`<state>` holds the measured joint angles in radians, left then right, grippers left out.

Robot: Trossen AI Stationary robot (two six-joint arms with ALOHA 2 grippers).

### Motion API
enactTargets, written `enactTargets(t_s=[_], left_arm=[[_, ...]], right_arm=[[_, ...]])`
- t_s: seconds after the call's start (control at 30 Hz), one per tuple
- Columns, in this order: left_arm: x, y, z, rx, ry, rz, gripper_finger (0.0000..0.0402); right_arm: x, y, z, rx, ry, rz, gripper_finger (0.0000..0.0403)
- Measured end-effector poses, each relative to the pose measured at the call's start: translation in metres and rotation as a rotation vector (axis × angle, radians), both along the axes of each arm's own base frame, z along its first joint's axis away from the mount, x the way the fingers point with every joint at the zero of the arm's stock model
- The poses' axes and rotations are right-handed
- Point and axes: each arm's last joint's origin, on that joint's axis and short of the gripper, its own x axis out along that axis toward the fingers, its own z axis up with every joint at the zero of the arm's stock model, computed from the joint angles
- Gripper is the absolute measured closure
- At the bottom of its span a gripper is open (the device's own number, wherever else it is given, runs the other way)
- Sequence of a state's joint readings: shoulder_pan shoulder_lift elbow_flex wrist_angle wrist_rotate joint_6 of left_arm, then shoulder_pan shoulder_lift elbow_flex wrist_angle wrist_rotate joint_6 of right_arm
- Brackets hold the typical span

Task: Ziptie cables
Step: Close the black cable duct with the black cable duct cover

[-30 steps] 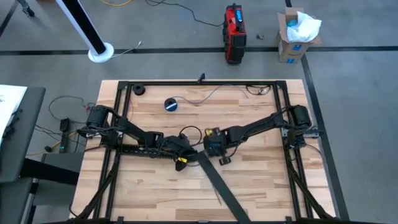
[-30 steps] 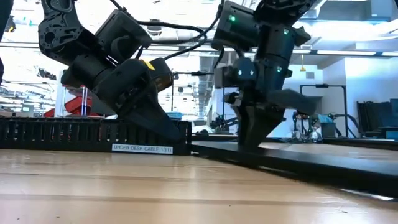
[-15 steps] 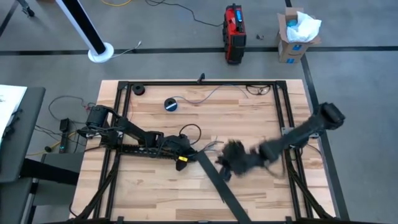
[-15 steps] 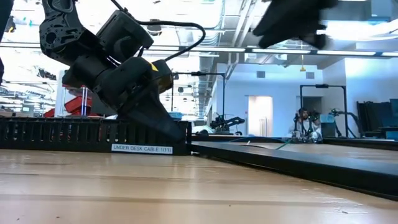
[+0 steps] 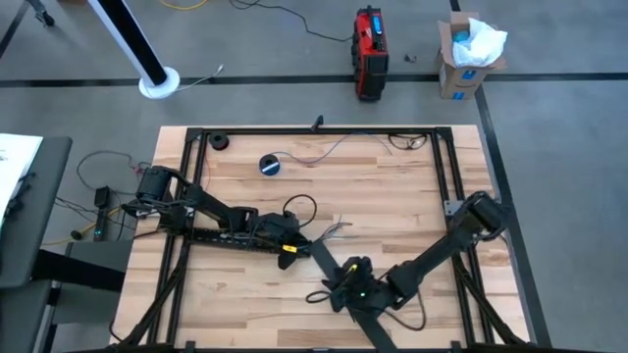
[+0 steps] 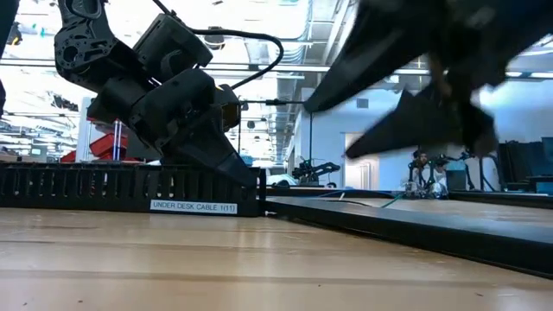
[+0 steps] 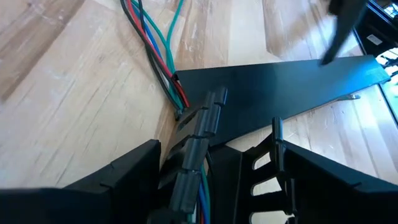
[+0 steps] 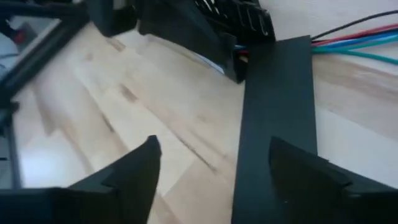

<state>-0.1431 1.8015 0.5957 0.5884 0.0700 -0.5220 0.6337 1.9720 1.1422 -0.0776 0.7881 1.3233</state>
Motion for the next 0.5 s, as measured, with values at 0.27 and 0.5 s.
enactTargets(t_s=[0.27,0.5], left_arm=[[0.0,0.0,0.0,0.003,-0.002,-0.005,0.0111],[0.0,0.0,0.0,0.006,-0.004,-0.007,0.0111]], right_arm=[[0.003,-0.01,-0.023,-0.077,0.152,-0.024,0.0087],[-0.002,-0.023,-0.027,-0.175,0.277,-0.026,0.0087]])
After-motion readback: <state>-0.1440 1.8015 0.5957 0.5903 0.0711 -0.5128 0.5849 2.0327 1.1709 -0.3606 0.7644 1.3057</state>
